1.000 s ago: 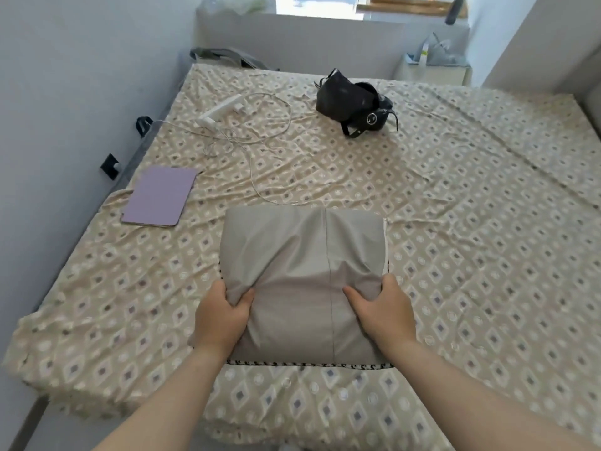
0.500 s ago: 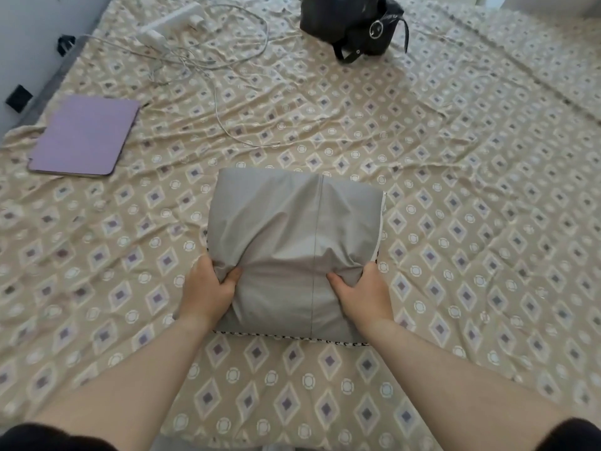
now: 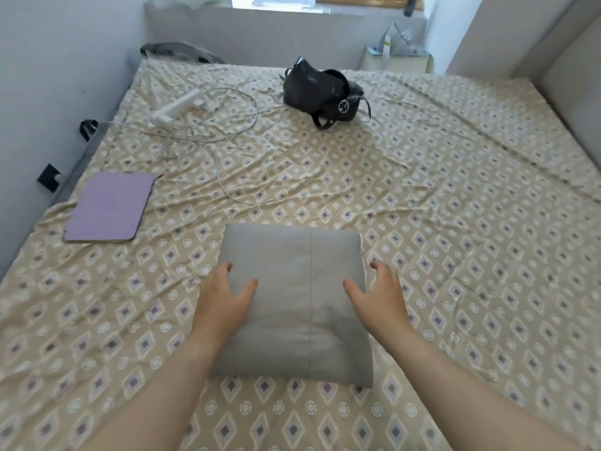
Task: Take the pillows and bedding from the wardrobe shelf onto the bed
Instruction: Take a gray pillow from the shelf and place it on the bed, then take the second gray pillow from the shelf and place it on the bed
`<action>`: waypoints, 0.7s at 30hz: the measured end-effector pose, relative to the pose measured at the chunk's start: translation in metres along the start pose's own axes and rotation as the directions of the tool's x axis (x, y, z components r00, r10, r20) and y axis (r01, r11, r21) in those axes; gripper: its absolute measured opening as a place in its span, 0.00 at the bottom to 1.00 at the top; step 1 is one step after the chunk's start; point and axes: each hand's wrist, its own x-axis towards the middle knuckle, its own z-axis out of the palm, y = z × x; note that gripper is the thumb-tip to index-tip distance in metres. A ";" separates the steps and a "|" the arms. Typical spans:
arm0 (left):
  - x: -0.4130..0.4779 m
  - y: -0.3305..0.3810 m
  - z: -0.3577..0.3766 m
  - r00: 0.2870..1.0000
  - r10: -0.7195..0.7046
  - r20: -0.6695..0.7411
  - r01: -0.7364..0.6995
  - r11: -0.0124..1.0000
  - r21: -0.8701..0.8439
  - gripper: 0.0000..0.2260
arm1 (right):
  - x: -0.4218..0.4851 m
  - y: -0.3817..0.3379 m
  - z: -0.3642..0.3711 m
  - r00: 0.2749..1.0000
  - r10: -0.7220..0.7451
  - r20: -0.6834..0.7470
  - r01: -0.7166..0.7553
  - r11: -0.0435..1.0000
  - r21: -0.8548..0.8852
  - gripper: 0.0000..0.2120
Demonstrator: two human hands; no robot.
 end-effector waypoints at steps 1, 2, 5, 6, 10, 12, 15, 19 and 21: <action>-0.006 0.016 -0.007 0.999 0.031 0.018 -0.030 0.999 -0.037 0.28 | -0.006 -0.013 -0.013 1.000 -0.028 -0.005 0.029 0.999 0.040 0.35; -0.014 0.035 -0.015 0.998 0.056 0.030 -0.054 0.995 -0.080 0.28 | -0.014 -0.025 -0.030 0.999 -0.045 -0.027 0.046 0.996 0.077 0.35; -0.046 0.097 -0.041 0.991 0.113 0.075 -0.098 0.979 -0.177 0.25 | -0.051 -0.057 -0.093 0.992 -0.037 -0.117 0.058 0.983 0.174 0.34; -0.056 0.117 -0.048 0.986 0.143 0.091 -0.124 0.974 -0.189 0.24 | -0.063 -0.063 -0.114 0.989 -0.039 -0.144 0.067 0.978 0.200 0.33; -0.097 0.204 -0.067 0.947 0.302 0.109 -0.265 0.927 -0.264 0.19 | -0.118 -0.074 -0.213 0.953 -0.033 -0.301 0.110 0.964 0.244 0.33; -0.116 0.246 -0.071 0.919 0.379 0.105 -0.333 0.893 -0.303 0.19 | -0.140 -0.077 -0.256 0.926 -0.055 -0.373 0.140 0.969 0.205 0.34; -0.148 0.310 -0.068 0.859 0.503 0.098 -0.443 0.825 -0.352 0.14 | -0.176 -0.072 -0.315 0.872 -0.067 -0.485 0.175 0.968 0.180 0.32; -0.204 0.380 -0.048 0.762 0.639 0.106 -0.549 0.725 -0.416 0.12 | -0.228 -0.050 -0.383 0.807 -0.055 -0.588 0.191 0.966 0.172 0.30; -0.234 0.415 -0.033 0.707 0.697 0.122 -0.593 0.678 -0.434 0.10 | -0.253 -0.035 -0.418 0.777 -0.026 -0.629 0.183 0.965 0.187 0.31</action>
